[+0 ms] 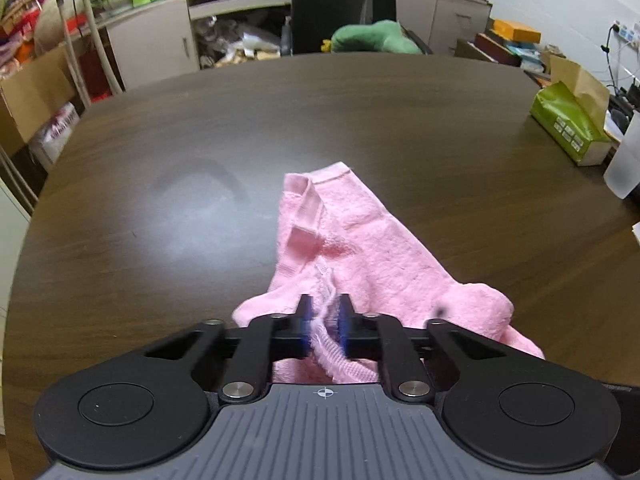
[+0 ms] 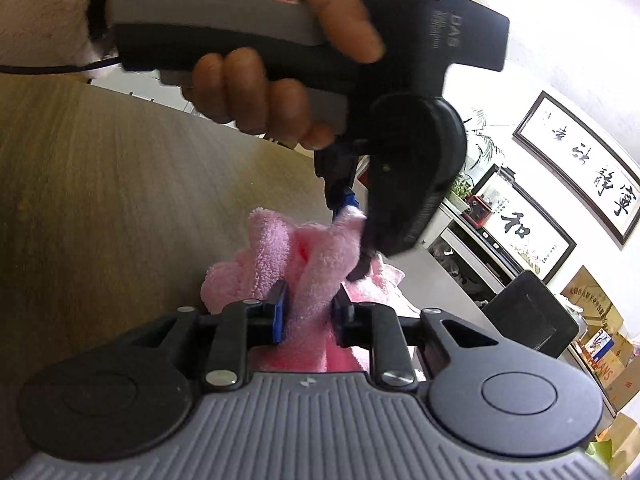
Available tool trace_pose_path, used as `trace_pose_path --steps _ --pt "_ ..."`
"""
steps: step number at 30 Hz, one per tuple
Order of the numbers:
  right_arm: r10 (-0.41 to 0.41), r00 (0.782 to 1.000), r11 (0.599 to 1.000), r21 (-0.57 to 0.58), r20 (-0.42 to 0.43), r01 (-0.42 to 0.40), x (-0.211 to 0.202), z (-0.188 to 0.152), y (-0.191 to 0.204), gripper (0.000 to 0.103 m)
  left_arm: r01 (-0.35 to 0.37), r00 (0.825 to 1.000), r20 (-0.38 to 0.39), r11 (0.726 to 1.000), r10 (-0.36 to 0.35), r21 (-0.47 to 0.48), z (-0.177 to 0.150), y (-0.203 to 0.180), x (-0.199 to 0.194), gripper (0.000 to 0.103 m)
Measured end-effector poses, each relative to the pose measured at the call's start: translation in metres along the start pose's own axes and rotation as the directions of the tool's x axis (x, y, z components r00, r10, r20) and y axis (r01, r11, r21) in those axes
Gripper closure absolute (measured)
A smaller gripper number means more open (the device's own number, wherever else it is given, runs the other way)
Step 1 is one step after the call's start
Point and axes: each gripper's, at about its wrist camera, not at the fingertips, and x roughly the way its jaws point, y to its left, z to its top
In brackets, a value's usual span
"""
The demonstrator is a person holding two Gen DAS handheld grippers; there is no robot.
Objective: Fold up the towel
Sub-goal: 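Close the left tool on the towel beside the right tool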
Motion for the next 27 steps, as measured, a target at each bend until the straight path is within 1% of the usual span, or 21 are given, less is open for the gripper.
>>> trace_pose_path --steps 2,4,6,7,8,9,11,13,14,15,17,18,20,21,22,23,24,25,26,27 --pt "-0.004 1.0 1.0 0.003 0.001 0.004 -0.001 -0.002 0.0 0.074 -0.004 0.999 0.034 1.0 0.004 0.0 -0.001 0.0 -0.008 0.096" --pt "-0.012 1.0 1.0 0.013 0.002 0.012 -0.001 -0.003 -0.002 0.069 -0.004 0.997 0.071 1.0 0.004 -0.003 -0.002 0.0 -0.015 0.097" --pt "-0.023 1.0 0.999 0.027 0.004 0.022 -0.002 -0.003 -0.003 0.06 0.008 0.992 0.128 1.0 -0.005 -0.018 -0.008 0.003 -0.025 0.098" --pt "-0.023 1.0 0.999 0.039 0.006 0.023 -0.001 -0.003 -0.005 0.059 0.017 0.989 0.149 1.0 -0.014 -0.024 -0.01 0.005 -0.028 0.098" --pt "-0.023 1.0 0.998 0.052 0.007 0.023 0.0 -0.002 -0.007 0.056 0.027 0.985 0.174 0.999 -0.02 -0.036 -0.014 0.008 -0.032 0.098" --pt "-0.02 1.0 0.997 0.08 0.012 0.019 0.0 -0.001 -0.01 0.05 0.035 0.98 0.195 0.998 -0.025 -0.047 -0.017 0.01 -0.035 0.098" --pt "-0.013 1.0 0.991 0.136 0.022 0.01 0.0 0.0 -0.017 0.043 0.047 0.973 0.228 0.996 -0.029 -0.074 -0.026 0.016 -0.038 0.098" --pt "0.009 0.999 0.98 0.199 0.039 -0.016 -0.007 0.002 -0.024 0.042 0.044 0.969 0.247 0.993 -0.016 -0.107 -0.034 0.022 -0.042 0.098" --pt "0.029 0.998 0.967 0.253 0.064 -0.044 -0.014 0.001 -0.032 0.04 0.044 0.966 0.258 0.991 -0.011 -0.123 -0.039 0.025 -0.044 0.098" --pt "0.064 0.993 0.94 0.328 0.1 -0.093 -0.022 -0.002 -0.047 0.038 0.051 0.962 0.274 0.989 -0.011 -0.14 -0.043 0.029 -0.047 0.098" --pt "0.099 0.982 0.882 0.443 0.164 -0.163 -0.037 -0.01 -0.077 0.035 0.069 0.95 0.312 0.981 -0.009 -0.18 -0.053 0.039 -0.057 0.098" --pt "0.115 0.968 0.822 0.526 0.223 -0.219 -0.048 -0.02 -0.094 0.031 0.078 0.944 0.331 0.977 -0.008 -0.198 -0.058 0.043 -0.062 0.098" --pt "0.121 0.948 0.726 0.625 0.295 -0.287 -0.059 -0.039 -0.121 0.025 0.074 0.931 0.364 0.975 0.008 -0.211 -0.065 0.048 -0.071 0.098" --pt "0.115 0.937 0.663 0.677 0.331 -0.321 -0.067 -0.054 -0.135 0.025 0.069 0.926 0.378 0.975 0.017 -0.212 -0.068 0.051 -0.075 0.098" --pt "0.108 0.934 0.64 0.695 0.34 -0.327 -0.065 -0.061 -0.148 0.025 0.071 0.923 0.385 0.975 0.017 -0.212 -0.07 0.052 -0.076 0.098" --pt "0.09 0.936 0.607 0.727 0.339 -0.322 -0.066 -0.075 -0.161 0.025 0.076 0.92 0.393 0.975 0.013 -0.21 -0.073 0.053 -0.078 0.098" --pt "0.064 0.949 0.586 0.758 0.309 -0.286 -0.072 -0.086 -0.169 0.025 0.078 0.918 0.396 0.974 0.012 -0.21 -0.075 0.054 -0.079 0.098" --pt "0.055 0.955 0.585 0.766 0.292 -0.267 -0.066 -0.092 -0.18 0.025 0.081 0.917 0.399 0.974 0.011 -0.213 -0.076 0.055 -0.079 0.098" --pt "0.045 0.965 0.59 0.773 0.257 -0.233 -0.071 -0.099 -0.182 0.025 0.085 0.916 0.402 0.972 0.011 -0.221 -0.078 0.057 -0.079 0.098" --pt "0.047 0.974 0.604 0.77 0.22 -0.203 -0.077 -0.104 -0.179 0.025 0.095 0.916 0.402 0.968 0.007 -0.233 -0.079 0.06 -0.079 0.098"
